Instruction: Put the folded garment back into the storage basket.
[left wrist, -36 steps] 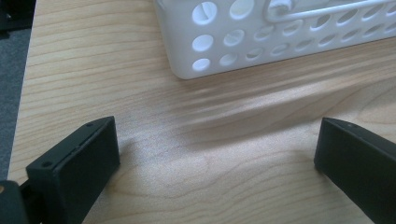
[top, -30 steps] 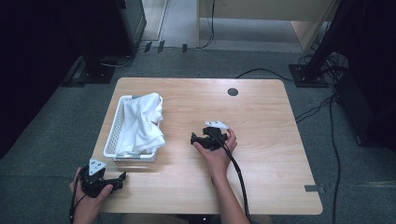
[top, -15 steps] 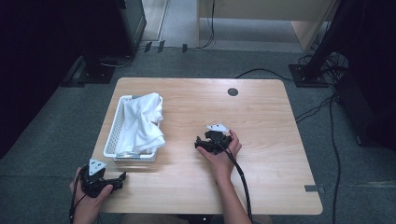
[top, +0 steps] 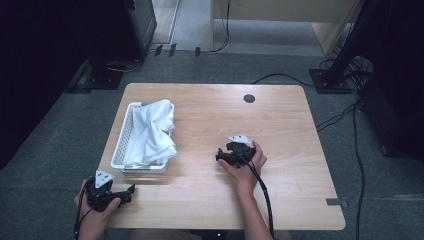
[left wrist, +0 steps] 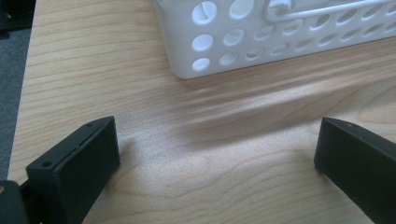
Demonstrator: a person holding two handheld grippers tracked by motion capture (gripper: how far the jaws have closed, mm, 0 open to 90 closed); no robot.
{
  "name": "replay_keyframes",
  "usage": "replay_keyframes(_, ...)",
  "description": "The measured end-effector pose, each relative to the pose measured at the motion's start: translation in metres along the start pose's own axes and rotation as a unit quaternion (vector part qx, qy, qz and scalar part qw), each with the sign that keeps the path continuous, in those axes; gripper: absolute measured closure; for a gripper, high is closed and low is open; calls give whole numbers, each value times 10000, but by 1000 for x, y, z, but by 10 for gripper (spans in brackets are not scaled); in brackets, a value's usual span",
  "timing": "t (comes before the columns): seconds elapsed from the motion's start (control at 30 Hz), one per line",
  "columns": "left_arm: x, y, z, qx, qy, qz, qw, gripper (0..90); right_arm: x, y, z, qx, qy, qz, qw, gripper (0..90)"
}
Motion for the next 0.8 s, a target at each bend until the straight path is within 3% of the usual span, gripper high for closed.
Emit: replay_keyframes(0.8, 0, 0, 0, 0, 8, 9, 10000, 0, 9, -33, -6, 225, 28, 205, 9995, 84)
Point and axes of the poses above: each handheld gripper's, and its own axes: z roughly forward along the jaws, x roughly out of its underside, y roughly to its left, the point moved 2 cm from there along z, roughly forward along the jaws, and after that the axes turned 9 degrees about x, right-handed, at the moved point
